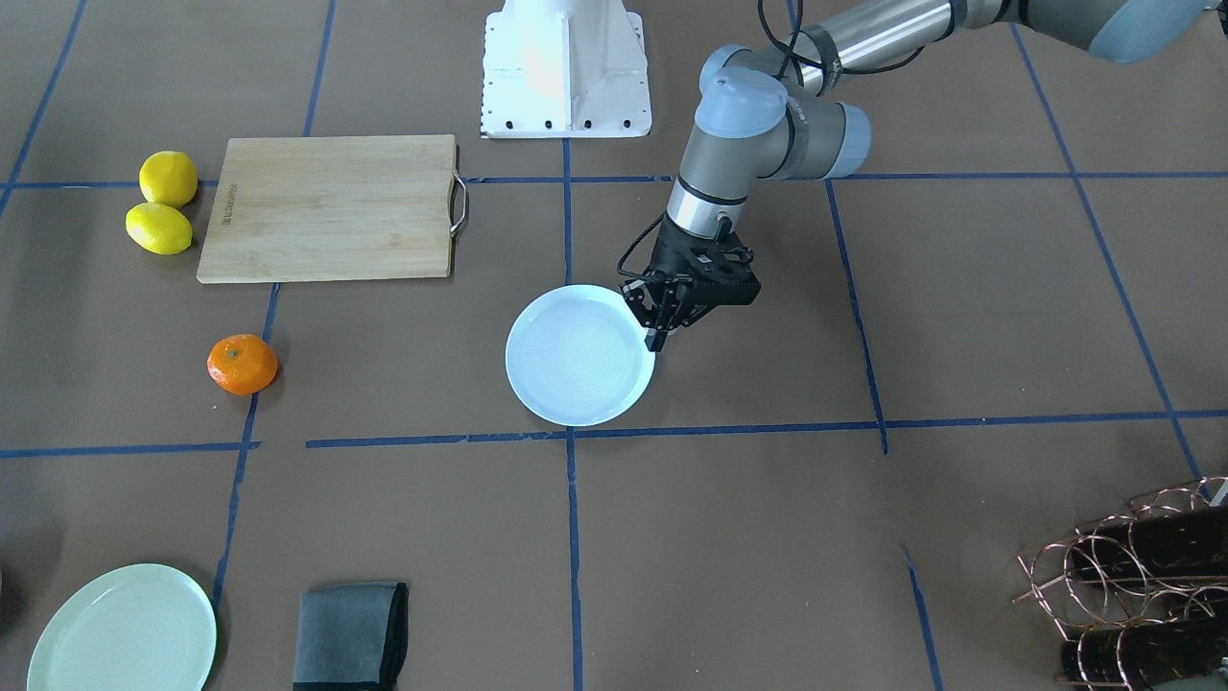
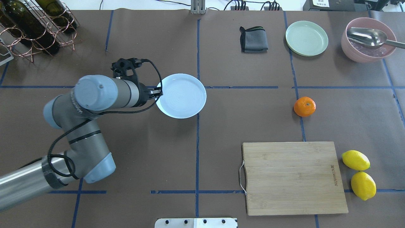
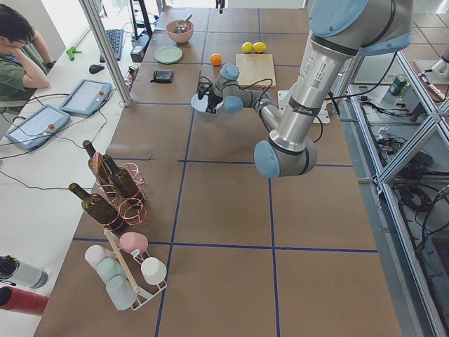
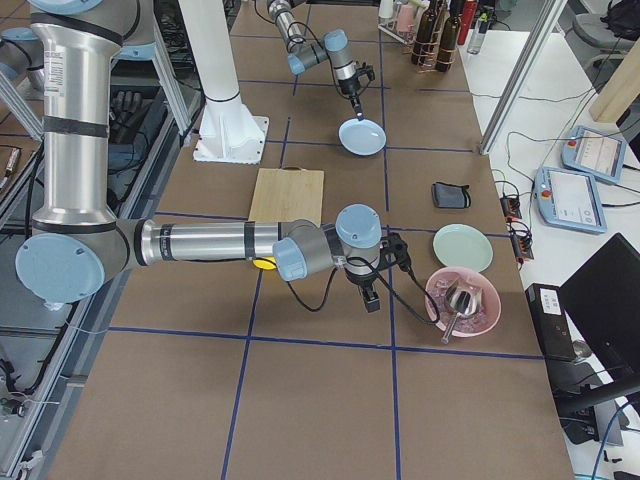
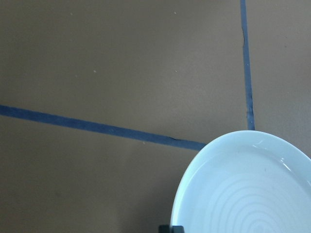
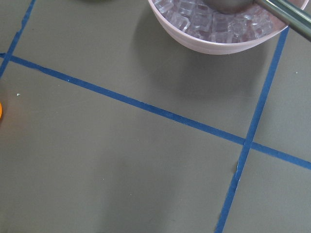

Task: Pick orange to plate
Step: 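Slide the light blue plate with the left gripper toward the table center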

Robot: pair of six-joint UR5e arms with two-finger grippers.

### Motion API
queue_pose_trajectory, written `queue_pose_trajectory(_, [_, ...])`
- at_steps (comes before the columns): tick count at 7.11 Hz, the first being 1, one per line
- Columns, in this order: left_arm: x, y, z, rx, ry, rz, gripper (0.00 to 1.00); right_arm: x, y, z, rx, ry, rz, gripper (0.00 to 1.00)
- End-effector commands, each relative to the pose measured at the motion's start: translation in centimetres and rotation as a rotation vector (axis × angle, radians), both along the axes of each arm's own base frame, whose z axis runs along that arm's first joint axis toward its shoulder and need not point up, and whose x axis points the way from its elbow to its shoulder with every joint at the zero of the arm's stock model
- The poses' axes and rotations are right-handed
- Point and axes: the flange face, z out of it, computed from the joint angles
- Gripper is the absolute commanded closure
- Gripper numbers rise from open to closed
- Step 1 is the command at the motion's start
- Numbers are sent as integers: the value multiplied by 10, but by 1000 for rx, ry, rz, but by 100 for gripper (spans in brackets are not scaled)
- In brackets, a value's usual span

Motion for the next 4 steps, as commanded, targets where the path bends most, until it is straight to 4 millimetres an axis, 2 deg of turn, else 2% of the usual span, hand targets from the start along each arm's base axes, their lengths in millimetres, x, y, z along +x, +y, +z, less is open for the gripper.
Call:
queue_pose_trajectory(1, [15, 6, 3, -2, -16, 12, 78, 0, 0, 1, -1, 0, -1, 0])
queue_pose_trajectory(2, [14, 7, 5, 16, -27, 24, 4, 0, 0, 3, -4, 1, -1, 0])
queue_pose_trajectory(3, [9, 6, 5, 73, -51, 60, 0, 0, 0, 3, -4, 1, 0, 0])
queue_pose_trajectory(4, [-9, 9, 3, 140, -85, 98, 0, 0, 0, 3, -4, 1, 0, 0])
